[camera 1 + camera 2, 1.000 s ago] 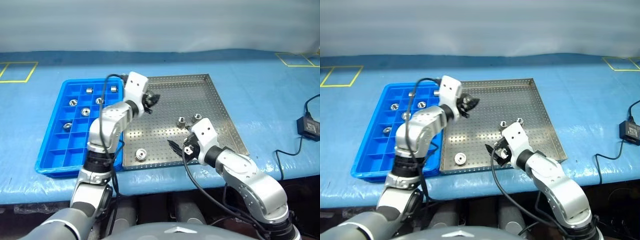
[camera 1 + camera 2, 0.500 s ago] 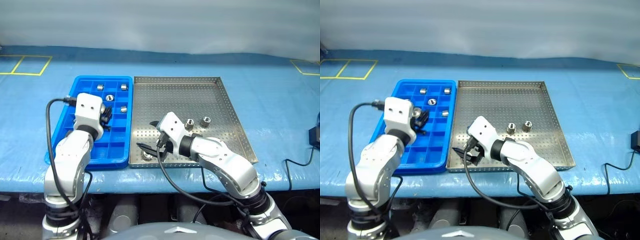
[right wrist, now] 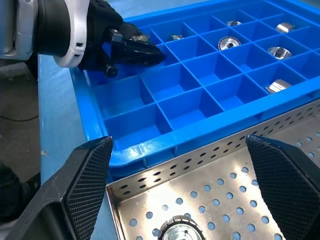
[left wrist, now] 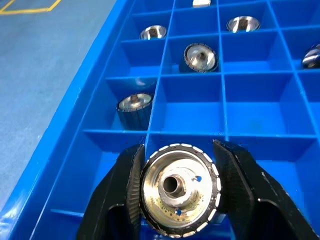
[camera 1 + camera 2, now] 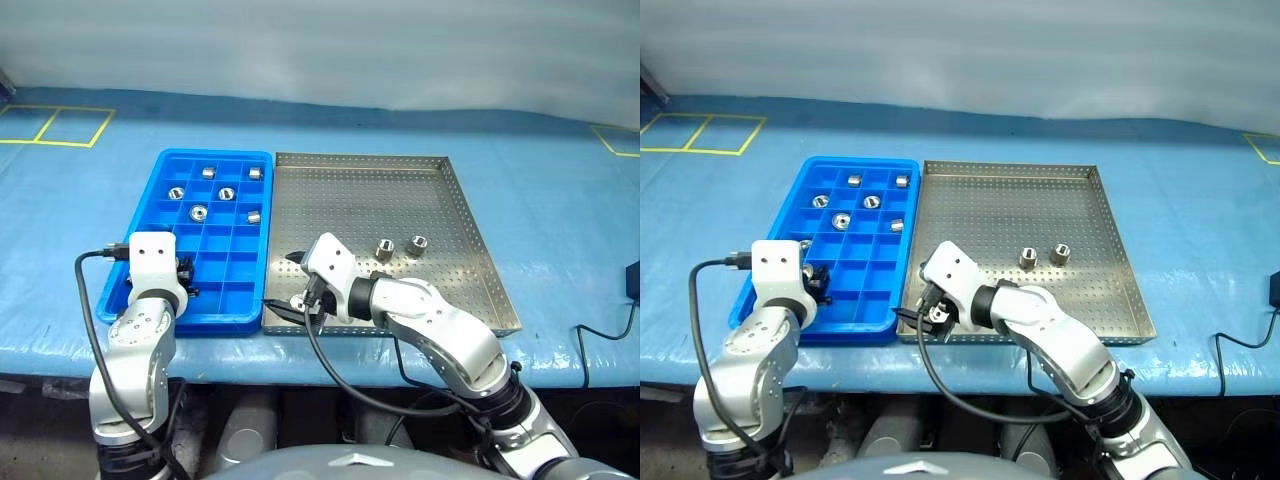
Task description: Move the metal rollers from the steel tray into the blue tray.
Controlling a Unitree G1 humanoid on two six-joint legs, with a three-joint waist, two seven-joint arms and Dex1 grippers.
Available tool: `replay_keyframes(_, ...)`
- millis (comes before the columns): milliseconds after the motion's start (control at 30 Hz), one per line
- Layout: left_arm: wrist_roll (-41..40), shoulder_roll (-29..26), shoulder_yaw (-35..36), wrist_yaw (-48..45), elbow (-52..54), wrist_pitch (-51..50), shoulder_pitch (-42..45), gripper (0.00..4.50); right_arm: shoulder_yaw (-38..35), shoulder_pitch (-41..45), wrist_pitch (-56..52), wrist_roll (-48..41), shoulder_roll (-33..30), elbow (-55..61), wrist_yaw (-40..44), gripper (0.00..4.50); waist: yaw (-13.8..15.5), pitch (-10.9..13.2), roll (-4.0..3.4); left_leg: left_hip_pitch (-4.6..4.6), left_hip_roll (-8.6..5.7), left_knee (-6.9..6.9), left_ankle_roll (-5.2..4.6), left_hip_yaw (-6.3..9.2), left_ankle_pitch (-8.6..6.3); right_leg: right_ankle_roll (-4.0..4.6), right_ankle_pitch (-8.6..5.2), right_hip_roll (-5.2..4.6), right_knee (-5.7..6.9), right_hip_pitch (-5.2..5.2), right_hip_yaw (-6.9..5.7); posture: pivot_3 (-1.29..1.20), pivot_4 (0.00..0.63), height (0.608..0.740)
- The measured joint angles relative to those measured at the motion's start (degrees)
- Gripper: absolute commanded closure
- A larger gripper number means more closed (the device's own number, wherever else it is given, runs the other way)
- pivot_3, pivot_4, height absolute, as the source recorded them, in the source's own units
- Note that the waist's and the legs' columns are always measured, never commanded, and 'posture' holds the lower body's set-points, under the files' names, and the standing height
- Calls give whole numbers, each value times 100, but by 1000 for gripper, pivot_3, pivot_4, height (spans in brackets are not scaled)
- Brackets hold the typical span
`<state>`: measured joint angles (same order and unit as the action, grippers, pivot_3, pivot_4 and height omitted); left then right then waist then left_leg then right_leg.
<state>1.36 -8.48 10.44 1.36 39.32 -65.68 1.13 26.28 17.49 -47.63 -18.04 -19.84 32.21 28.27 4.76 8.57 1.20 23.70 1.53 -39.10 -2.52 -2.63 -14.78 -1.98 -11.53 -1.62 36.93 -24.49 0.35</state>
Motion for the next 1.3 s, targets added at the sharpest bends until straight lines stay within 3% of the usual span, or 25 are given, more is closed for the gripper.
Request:
replay_keyframes(267, -136, -212, -153, -320, -92, 3, 407, 39, -166, -87, -38, 38, -18, 82, -157, 0, -33, 0, 1, 2, 0, -3, 0, 0, 0, 1, -1, -6, -1, 1, -5, 152, 150, 740)
replay_keyframes(467, -744, -694, -259, -1195, -107, 273, 1433, 39, -488, -389, -198, 71, -394, 402, -249, 0, -105, 0, 1, 8, -1, -1, 0, 0, -1, 12, 1, -7, -2, -3, -9, 77, 150, 740)
replay_keyframes(600, -1463, -1485, -509, -2390, -389, 401, 1880, 39, -853, -750, -405, 71, -613, 632, -365, 0, -263, 1, -1, 6, -1, 4, -2, -5, -2, 15, -3, -7, -3, -5, -8, 24, 150, 740)
replay_keyframes(867, -1790, -3241, -2166, -4657, -1842, 1030, 2675, 39, -1115, -1260, -802, 198, -885, 909, -706, 0, -465, 4, -4, 3, 4, 5, -1, -14, -2, -9, -19, 4, -1, -10, 3, -38, 150, 740)
replay_keyframes(1133, -1698, -3644, -3598, -6536, -2570, 1838, 3756, 39, -1074, -1353, -926, 216, -752, 1057, -917, 0, -559, 5, -3, 8, 1, 5, -8, -22, -6, -12, -19, 7, -4, -15, 15, -63, 150, 740)
replay_keyframes(1300, -1138, -3774, -4511, -7528, -3112, 2433, 4254, 39, -1028, -1407, -927, 227, -689, 1104, -993, 0, -609, 4, -3, 7, 4, 2, -9, -28, -6, -14, -19, 15, -2, -17, 23, -74, 150, 740)
